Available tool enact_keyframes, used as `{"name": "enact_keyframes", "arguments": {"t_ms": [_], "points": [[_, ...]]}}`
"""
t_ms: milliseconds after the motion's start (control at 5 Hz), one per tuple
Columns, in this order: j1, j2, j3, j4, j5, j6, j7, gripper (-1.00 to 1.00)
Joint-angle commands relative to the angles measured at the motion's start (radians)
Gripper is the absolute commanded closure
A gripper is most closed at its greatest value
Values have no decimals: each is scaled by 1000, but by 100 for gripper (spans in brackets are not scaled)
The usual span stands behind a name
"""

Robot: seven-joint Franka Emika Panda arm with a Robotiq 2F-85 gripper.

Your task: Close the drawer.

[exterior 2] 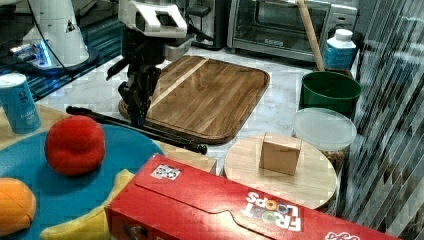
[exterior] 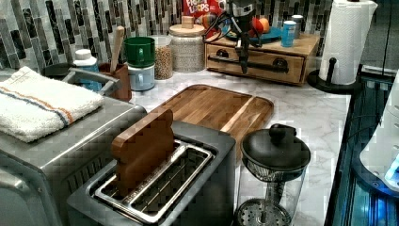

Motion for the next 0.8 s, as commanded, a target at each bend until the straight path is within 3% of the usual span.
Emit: {"name": "enact_keyframes", "arguments": {"t_ms": [200,800], "points": [[-122,128,-72,363,29,-17,-203,100],[-103,134,-100,467,-35,-133,-151,100]]}}
